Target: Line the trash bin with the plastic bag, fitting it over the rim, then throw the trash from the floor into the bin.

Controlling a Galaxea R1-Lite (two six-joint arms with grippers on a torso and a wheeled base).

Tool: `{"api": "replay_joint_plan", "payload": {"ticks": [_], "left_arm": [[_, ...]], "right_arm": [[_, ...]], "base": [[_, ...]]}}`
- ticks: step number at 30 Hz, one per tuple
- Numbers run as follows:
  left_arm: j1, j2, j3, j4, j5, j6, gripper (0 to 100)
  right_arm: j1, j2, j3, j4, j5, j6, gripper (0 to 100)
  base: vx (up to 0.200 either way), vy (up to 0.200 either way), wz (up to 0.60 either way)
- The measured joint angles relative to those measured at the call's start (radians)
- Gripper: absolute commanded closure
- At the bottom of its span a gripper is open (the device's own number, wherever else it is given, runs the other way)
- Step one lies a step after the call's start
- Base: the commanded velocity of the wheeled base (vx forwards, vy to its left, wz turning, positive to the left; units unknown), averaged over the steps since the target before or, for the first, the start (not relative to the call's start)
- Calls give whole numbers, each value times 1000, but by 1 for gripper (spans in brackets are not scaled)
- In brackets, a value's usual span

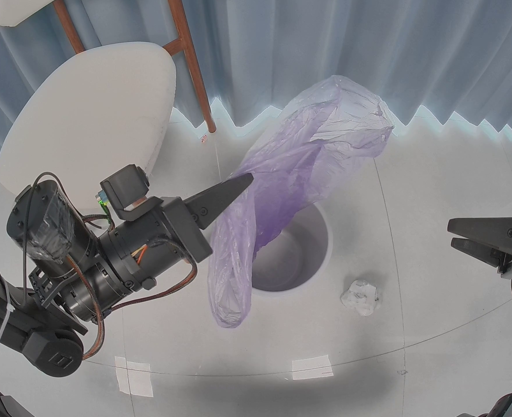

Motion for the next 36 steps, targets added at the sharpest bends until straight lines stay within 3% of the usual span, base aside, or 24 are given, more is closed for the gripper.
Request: {"api": "replay_joint_plan", "payload": {"ticks": [14,24,36], "left_arm": [[-4,-1,10,-1,0,1,100],[-3,-1,11,-1,0,1,100],[-7,1,16,-1,-1,1,100]], "right_arm": [[-1,34,22,-26,0,33,0],[-17,126,60,-203,-23,106,0],[-27,193,65,-213,-43,151,0]], "base": [[0,0,0],[0,0,0],[0,0,0]]}}
